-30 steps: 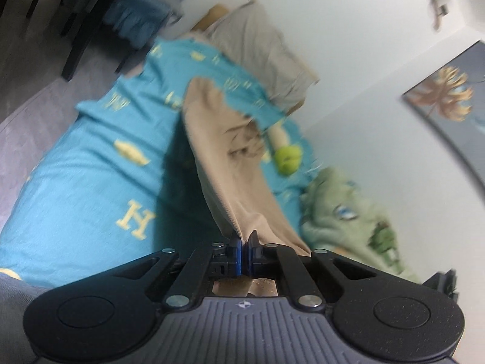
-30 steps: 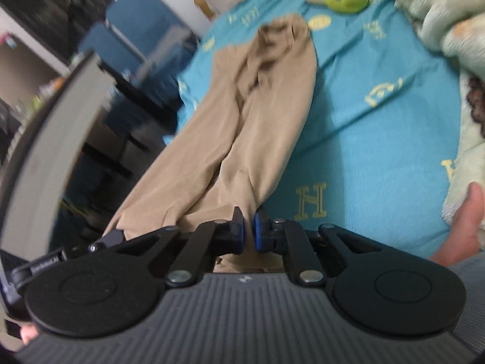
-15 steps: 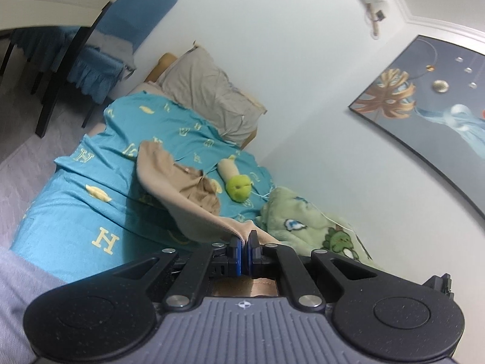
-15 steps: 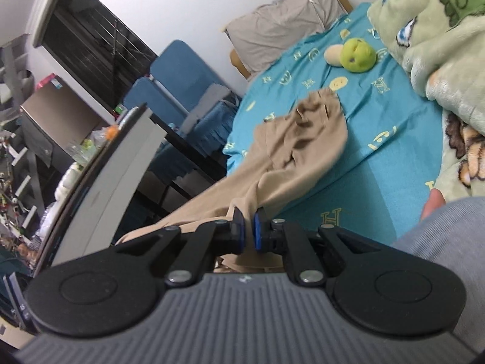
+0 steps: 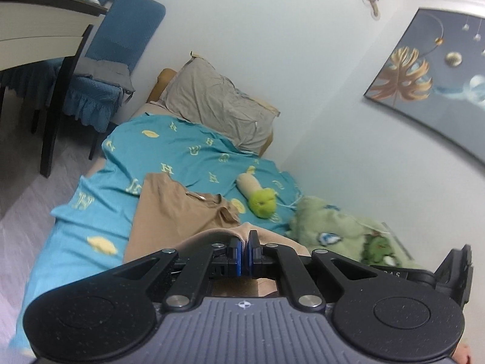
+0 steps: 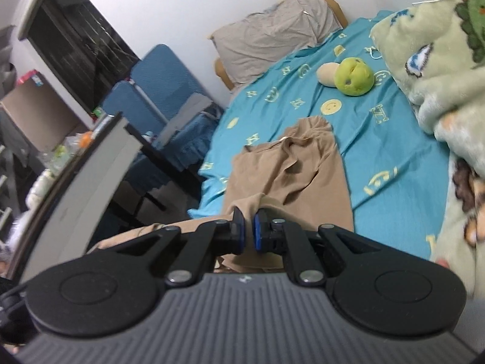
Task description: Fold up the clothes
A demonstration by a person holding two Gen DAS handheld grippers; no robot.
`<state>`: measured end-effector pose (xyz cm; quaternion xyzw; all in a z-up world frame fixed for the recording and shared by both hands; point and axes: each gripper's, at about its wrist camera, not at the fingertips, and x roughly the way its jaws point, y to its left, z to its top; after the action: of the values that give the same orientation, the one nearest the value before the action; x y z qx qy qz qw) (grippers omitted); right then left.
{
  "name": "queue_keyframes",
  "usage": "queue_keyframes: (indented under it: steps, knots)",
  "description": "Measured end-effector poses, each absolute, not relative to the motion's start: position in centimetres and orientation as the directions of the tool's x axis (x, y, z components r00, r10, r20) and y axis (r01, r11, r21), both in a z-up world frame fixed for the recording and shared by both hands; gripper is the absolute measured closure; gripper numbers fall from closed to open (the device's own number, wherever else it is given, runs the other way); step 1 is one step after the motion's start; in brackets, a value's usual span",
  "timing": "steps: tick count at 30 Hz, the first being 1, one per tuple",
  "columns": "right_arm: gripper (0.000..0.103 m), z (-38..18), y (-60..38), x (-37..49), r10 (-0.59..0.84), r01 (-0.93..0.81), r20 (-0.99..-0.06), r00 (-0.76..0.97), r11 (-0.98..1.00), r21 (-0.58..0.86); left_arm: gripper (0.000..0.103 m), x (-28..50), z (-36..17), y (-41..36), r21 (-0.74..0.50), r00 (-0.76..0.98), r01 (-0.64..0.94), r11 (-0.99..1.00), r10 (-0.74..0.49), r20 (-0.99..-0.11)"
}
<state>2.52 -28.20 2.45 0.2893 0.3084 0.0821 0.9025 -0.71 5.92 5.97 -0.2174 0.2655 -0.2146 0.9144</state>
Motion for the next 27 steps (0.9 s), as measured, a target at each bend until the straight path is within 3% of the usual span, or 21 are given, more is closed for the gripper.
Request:
queue_keyframes:
  steps: [14,17,24,27]
  knots:
    - [0.093,-6.3,-27.4,16.9,0.235,0.107,-0.626,0.744,0.882,0.458,0.098,15.9,-5.2,3.1,-0.351,0.765,0.206,0.913,-0.374,-0.524]
    - [0.092,-8.6,-26.2,18.7,0.187,0.104,-0.667,0.721,0.923,0.371,0.098,18.5,-8.5,2.9,-0.347,0.739,0.182,0.92,-0.361,-0.568]
    - [0.092,-13.3,-25.9,21.3,0.137,0.172,-0.759,0.636,0.934,0.313,0.096,21.5,-14.8,2.8,-0.279,0.648,0.171,0.945,-0.321,-0.69]
    - [0.092,-14.2,-25.5,21.5,0.125,0.17,-0.772,0.623,0.942,0.29,0.095,21.5,-14.7,2.7,-0.265,0.653,0.183,0.947,-0.319,-0.687]
